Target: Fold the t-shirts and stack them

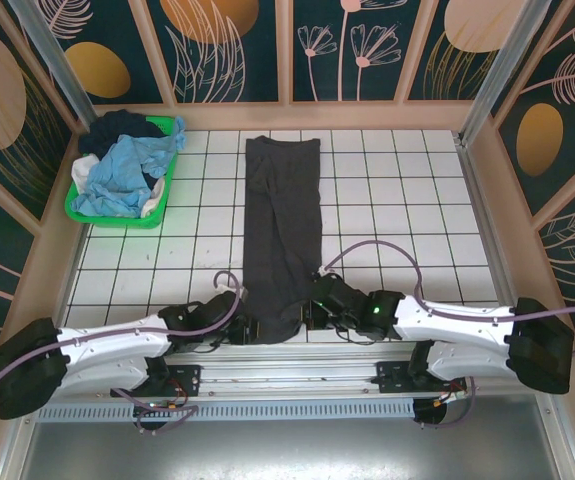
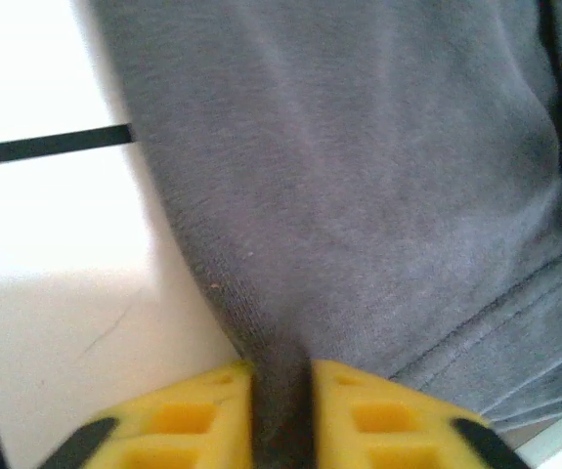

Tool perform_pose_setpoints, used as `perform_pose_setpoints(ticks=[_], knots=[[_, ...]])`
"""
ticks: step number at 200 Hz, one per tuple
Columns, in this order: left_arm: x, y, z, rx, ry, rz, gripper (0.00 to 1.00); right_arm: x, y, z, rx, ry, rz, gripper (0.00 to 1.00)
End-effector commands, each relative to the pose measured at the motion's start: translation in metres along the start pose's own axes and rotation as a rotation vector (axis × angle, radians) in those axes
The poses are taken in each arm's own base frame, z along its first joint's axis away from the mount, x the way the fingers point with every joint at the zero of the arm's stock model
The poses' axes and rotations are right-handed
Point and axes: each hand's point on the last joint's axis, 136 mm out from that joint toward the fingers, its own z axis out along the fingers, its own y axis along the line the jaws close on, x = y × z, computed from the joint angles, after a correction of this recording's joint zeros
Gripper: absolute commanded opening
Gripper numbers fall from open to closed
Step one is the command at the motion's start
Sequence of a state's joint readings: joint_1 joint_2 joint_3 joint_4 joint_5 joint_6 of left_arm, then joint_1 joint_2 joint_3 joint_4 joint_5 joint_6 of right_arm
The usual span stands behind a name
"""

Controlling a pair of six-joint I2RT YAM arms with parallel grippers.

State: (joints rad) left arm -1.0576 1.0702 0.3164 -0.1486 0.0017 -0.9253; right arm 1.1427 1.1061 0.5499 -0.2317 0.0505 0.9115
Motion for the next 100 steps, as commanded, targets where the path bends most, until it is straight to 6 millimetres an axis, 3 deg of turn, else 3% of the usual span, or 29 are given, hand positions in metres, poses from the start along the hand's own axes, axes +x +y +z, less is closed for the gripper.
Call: perform_pose_setpoints(ticks=[1, 4, 27, 51, 69, 100], knots=[[-0.02, -0.041, -0.012, 0.136, -0.056, 0.069, 0.05, -0.019, 0.006, -0.01, -0.029, -0.062, -0.018, 0.02], [-0.026, -0.045, -0.015, 0.147, -0.081, 0.075, 0.0, -0.022, 0.007, -0.012, -0.032, -0.071, -0.02, 0.02], [-0.076, -0.068, -0.049, 0.17, -0.294, 0.094, 0.0, -0.053, 0.018, -0.021, -0.075, -0.134, -0.022, 0.02], [-0.135, -0.066, -0.076, 0.102, -0.451, 0.044, 0.0, -0.088, 0.016, -0.021, -0.079, -0.176, -0.016, 0.01], [-0.176, -0.054, -0.075, 0.062, -0.502, -0.003, 0.0, -0.12, 0.005, -0.017, -0.051, -0.222, -0.004, 0.01], [-0.232, -0.033, -0.047, -0.025, -0.465, -0.057, 0.0, -0.177, -0.013, -0.003, -0.058, -0.269, 0.017, 0.01]])
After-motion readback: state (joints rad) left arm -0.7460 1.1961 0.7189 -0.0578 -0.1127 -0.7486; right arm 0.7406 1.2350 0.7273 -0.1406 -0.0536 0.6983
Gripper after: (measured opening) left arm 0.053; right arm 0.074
